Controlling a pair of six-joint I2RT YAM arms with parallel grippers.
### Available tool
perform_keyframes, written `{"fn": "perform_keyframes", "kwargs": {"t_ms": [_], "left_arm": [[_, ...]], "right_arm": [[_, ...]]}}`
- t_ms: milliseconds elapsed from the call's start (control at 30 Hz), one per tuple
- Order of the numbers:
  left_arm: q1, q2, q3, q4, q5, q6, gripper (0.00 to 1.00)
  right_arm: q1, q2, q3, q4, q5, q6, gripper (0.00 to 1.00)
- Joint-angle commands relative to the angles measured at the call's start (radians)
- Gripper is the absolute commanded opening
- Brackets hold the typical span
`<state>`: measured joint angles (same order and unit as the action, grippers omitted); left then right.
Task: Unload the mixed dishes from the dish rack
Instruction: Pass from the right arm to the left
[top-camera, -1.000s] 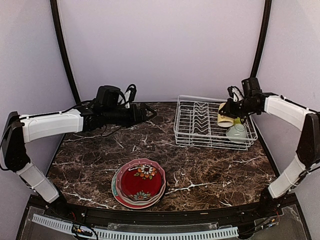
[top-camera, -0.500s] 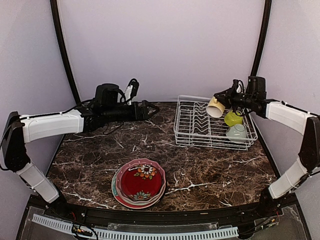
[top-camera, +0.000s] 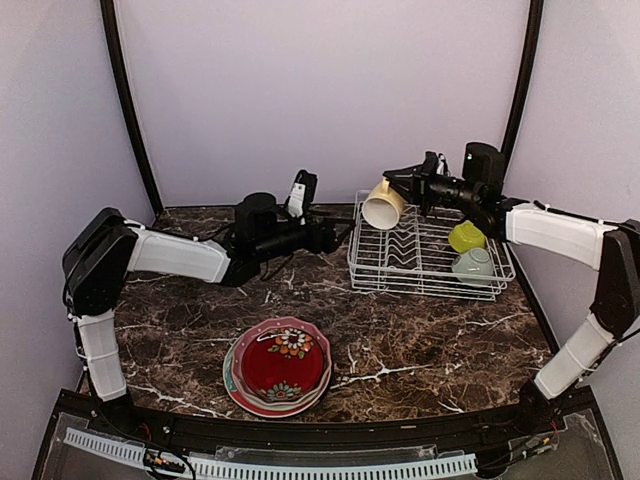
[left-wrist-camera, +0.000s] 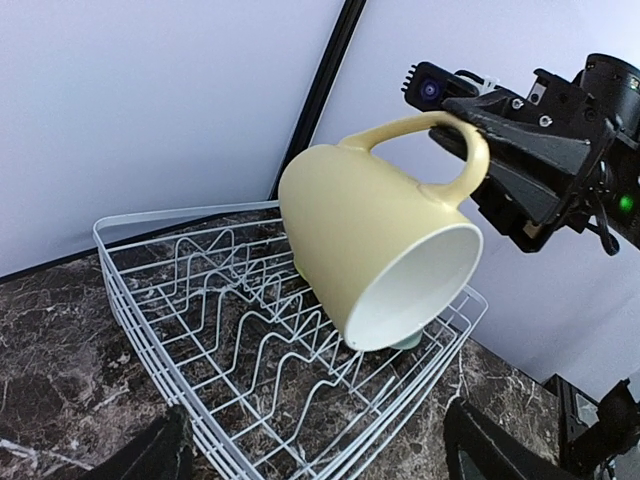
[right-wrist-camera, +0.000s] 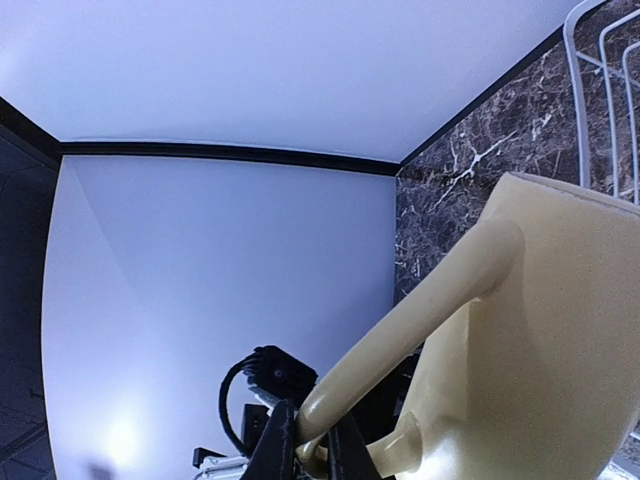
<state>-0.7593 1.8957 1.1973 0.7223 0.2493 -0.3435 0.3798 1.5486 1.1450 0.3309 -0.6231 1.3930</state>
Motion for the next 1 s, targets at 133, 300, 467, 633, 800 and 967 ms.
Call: {"fn": "perform_keyframes", "kwargs": {"t_ms": [133,300,467,633,800,967], "left_arm": [[-0.036,0.111,0.08,0.292,-0.061,-0.01,0.81],[-0.047,0.172,0.16,0.308,-0.1,-0.074,0.79],[-0.051,0.227,0.216,0.31,-0.178,-0.128,0.7],[-0.057,0.277,0.287,0.287,-0.195,-0.137,0.64],[-0.066,0.31,0.346,0.268,-0.233,-0.134,0.6],[-0.073,0.342,0.385,0.274,-0.237,-0.139,0.46]], "right_arm": [[0.072,-0.012,0.082,0.197,0.099,0.07,0.0],[0.086,-0.012,0.079,0.209,0.105,0.076,0.0],[0.087,-0.03,0.046,0.225,0.109,0.083,0.0],[0.086,-0.04,0.028,0.245,0.105,0.096,0.0],[0.088,-0.051,0.017,0.251,0.102,0.098,0.0],[0.088,-0.067,-0.017,0.277,0.102,0.117,0.0]]}}
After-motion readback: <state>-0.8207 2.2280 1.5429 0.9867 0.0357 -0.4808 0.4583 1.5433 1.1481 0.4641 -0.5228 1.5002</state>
